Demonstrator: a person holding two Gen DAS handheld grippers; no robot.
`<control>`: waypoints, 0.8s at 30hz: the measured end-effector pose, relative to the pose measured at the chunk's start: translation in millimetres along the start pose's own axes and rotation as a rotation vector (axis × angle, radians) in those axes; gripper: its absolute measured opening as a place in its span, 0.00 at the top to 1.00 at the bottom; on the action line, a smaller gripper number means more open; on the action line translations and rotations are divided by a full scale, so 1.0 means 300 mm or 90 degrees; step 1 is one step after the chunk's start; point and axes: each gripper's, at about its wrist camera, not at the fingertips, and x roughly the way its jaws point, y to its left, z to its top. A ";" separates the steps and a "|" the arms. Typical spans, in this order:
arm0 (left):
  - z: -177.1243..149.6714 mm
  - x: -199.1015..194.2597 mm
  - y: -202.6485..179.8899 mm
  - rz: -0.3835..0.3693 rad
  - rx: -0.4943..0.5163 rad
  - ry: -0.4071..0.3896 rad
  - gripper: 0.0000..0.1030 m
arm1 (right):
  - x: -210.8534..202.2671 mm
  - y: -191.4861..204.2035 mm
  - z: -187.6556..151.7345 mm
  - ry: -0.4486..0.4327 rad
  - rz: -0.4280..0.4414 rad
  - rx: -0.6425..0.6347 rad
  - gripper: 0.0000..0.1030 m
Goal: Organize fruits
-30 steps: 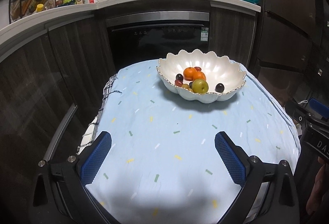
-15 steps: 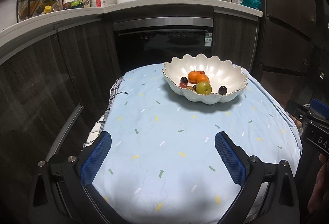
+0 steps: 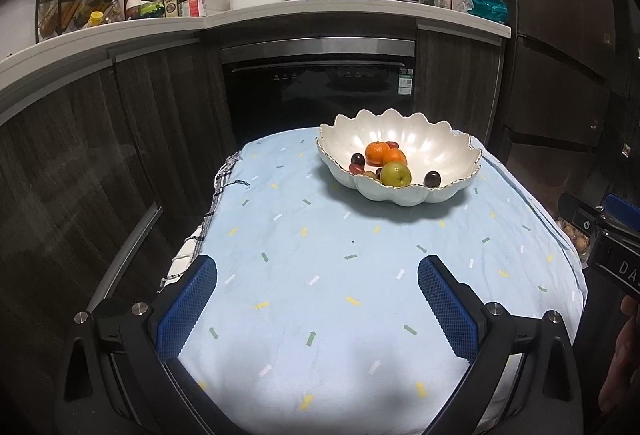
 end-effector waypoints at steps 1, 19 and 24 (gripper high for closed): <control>0.001 0.001 0.001 0.000 -0.001 0.001 0.00 | 0.000 0.000 0.000 0.000 0.000 -0.001 0.15; 0.001 0.003 0.007 0.007 -0.004 0.000 0.00 | 0.000 0.004 0.000 0.001 0.000 -0.003 0.15; 0.000 0.002 0.008 0.009 -0.004 -0.003 0.00 | -0.001 0.007 0.001 0.001 0.002 -0.004 0.15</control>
